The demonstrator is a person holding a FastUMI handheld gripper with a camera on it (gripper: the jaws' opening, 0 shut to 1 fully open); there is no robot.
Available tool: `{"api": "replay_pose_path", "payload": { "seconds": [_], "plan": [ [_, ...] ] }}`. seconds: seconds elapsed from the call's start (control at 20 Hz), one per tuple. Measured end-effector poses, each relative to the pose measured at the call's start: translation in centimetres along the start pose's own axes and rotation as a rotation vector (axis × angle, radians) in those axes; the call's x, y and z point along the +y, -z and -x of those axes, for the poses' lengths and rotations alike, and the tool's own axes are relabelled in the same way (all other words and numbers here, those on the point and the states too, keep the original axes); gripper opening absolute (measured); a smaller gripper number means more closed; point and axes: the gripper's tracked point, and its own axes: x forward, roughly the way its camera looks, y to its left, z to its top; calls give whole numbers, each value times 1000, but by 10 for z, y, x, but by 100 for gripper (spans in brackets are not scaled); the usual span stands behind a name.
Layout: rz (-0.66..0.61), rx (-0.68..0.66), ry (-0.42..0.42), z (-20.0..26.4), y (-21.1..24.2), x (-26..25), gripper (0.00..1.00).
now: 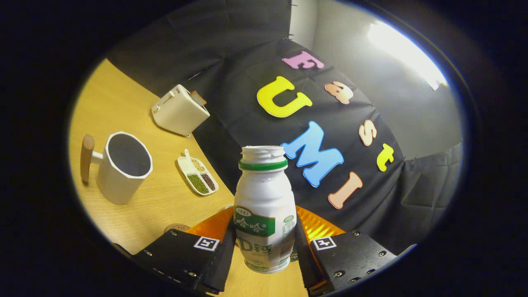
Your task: Take the bottle from table, then pour the juice into the cup, finally place the bottle on the coaster
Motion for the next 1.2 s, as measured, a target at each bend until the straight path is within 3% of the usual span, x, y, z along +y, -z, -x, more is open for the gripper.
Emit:
{"api": "replay_pose_path", "payload": {
  "seconds": [0.8,1.2],
  "plan": [
    [370,-104,-8,-16,-28,34,67],
    [494,-145,-3,-16,-38,45,67]
  ]
}}
